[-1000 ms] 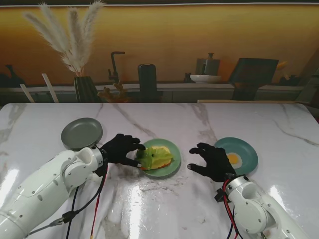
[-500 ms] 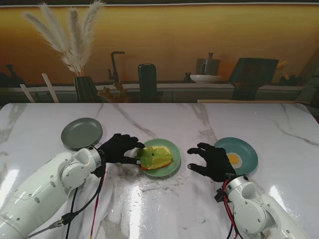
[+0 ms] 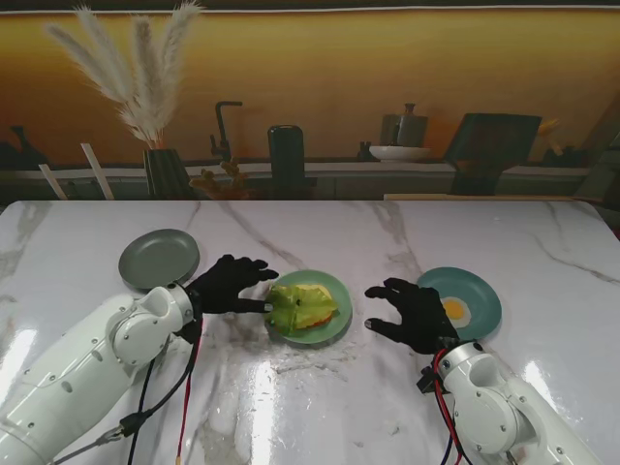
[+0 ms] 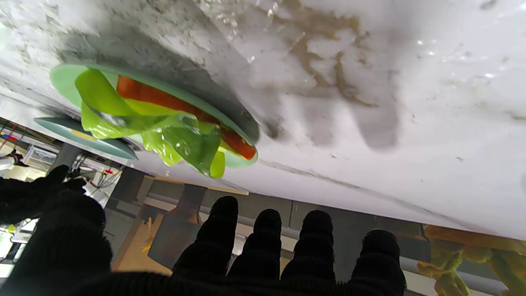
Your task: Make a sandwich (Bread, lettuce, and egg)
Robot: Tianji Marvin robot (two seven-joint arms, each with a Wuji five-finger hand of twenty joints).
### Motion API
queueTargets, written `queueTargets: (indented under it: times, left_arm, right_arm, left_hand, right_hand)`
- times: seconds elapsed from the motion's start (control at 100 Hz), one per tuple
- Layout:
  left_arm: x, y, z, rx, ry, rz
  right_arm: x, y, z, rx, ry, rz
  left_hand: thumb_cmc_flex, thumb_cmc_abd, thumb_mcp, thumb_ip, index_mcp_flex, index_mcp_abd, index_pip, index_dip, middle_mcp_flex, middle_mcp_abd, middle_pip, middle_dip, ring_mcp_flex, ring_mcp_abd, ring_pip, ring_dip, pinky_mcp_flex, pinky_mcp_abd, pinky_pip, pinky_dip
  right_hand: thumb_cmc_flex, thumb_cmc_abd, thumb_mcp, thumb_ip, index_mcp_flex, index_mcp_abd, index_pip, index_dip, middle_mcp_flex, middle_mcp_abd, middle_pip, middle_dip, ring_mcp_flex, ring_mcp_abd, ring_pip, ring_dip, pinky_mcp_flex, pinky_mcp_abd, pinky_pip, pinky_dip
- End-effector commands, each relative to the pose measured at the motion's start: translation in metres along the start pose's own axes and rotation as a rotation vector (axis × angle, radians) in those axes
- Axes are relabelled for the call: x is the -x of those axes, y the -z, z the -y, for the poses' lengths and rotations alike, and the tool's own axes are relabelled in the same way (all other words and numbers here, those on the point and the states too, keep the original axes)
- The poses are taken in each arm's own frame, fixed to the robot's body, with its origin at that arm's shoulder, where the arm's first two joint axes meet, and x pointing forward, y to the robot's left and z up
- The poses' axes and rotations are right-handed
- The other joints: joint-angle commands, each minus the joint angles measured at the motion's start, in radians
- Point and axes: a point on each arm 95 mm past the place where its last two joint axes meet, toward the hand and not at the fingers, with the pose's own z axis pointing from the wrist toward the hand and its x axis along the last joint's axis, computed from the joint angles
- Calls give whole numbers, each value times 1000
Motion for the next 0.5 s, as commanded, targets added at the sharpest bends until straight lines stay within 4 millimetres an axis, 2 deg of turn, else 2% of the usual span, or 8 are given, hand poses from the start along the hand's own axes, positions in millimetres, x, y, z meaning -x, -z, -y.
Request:
queueTargets:
  times: [0.0, 0.04, 0.09, 0.19, 0.23, 0.49]
  left_arm:
    - [-4, 4, 3, -22, 5, 18]
    - [-5, 8, 4, -27, 4, 30]
    - [-7, 13, 4, -55, 15, 48]
    - [-11, 29, 3, -84, 57, 92]
    - [-11, 36, 3, -91, 66, 113]
    - [-11, 79, -5, -157, 120, 220]
  right_arm:
    - [-5, -1, 2, 8, -14, -10]
    - [-5, -2, 1, 9, -11, -10]
    - [-3, -3, 0, 14, -3, -9]
    - [1, -3, -6, 28, 28, -3]
    - [3, -4, -10, 33, 44, -1]
    - [28, -8, -28, 32, 191, 57]
  left_hand:
    - [47, -19, -9, -61, 19, -6, 14, 3, 0, 8, 15, -10, 1, -12, -5, -5, 2, 18, 6, 0]
    - [76, -30, -10, -59, 24, -22, 29, 13, 3, 7, 29, -8, 10, -10, 0, -1, 3, 20, 23, 2]
    - [152, -57, -9, -50, 54, 3, 61, 33, 13, 18, 66, -1, 29, 4, 17, 12, 4, 20, 71, 3]
    - [205, -95, 2, -35, 120, 9, 102, 51, 43, 26, 130, 14, 60, 15, 36, 20, 14, 25, 107, -8]
    - [218, -100, -4, -26, 116, 0, 114, 61, 42, 27, 163, -9, 67, 19, 45, 24, 6, 28, 162, -53]
    - [275, -124, 6, -13, 119, -10, 156, 88, 58, 36, 195, -7, 75, 34, 71, 30, 13, 32, 205, -74]
  right_hand:
    - [-3, 11, -20, 8, -29, 18, -12, -13, -15, -9, -8, -6, -34, -15, -12, -15, -16, -12, -13, 20]
    - [-5, 6, -19, 9, -35, 25, -15, -13, -15, -9, -6, -6, -34, -15, -11, -15, -14, -13, -6, 23]
    - [-10, -6, -20, 9, -34, 30, -15, -13, -12, -11, -4, -5, -31, -16, -9, -14, -14, -13, -2, 26]
    - [-14, -31, -14, 10, -23, 44, -6, -8, -6, -10, -1, -3, -20, -15, -6, -13, -9, -12, 9, 30]
    - [-21, -47, 2, 11, -18, 52, -1, -1, -3, -12, 0, -2, -14, -15, -6, -12, -9, -13, 34, 39]
    - [-14, -125, 27, 9, 5, 67, 8, 10, 33, -11, 19, 9, 13, -14, 5, -7, 14, -14, 73, 37]
